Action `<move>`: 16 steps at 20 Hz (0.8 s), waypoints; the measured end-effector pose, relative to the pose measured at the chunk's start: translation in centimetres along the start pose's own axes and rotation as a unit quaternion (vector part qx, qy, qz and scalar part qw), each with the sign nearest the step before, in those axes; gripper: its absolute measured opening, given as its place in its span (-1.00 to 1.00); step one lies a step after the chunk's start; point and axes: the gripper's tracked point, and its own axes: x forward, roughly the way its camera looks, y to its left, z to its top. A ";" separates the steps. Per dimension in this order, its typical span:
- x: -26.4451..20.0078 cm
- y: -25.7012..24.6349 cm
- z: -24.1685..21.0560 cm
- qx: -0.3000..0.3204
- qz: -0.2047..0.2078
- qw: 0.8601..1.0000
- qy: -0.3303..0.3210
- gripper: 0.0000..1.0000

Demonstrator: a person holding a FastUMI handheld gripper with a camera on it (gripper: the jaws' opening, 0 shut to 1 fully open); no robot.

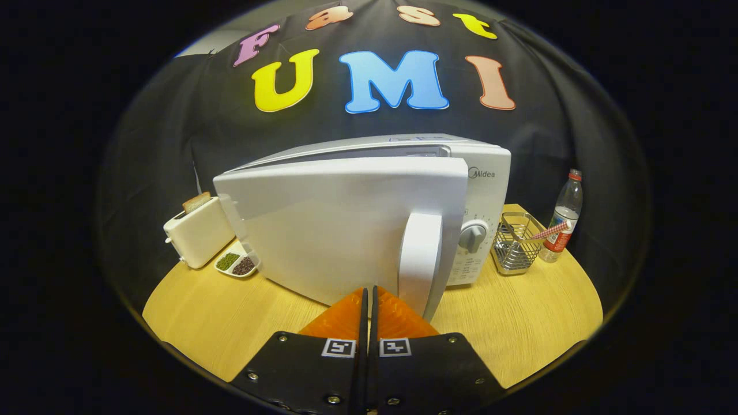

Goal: Open the microwave, put the food inside, and close the microwave door.

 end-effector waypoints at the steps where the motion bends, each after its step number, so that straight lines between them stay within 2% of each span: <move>1: 0.6 -0.3 0.1 -0.003 -0.003 1.000 0.002 -0.98; 4: 2.3 -0.9 0.7 -0.015 -0.011 1.000 0.000 -0.98; 9: 5.1 -0.8 1.2 -0.002 -0.014 1.000 -0.001 -0.98; 12: 6.7 -1.7 1.9 0.006 -0.031 1.000 -0.001 -0.98; 14: 7.2 -1.5 1.3 0.026 -0.025 0.999 0.017 -0.98; 16: 7.9 -2.1 0.4 0.012 -0.033 0.999 0.031 -0.98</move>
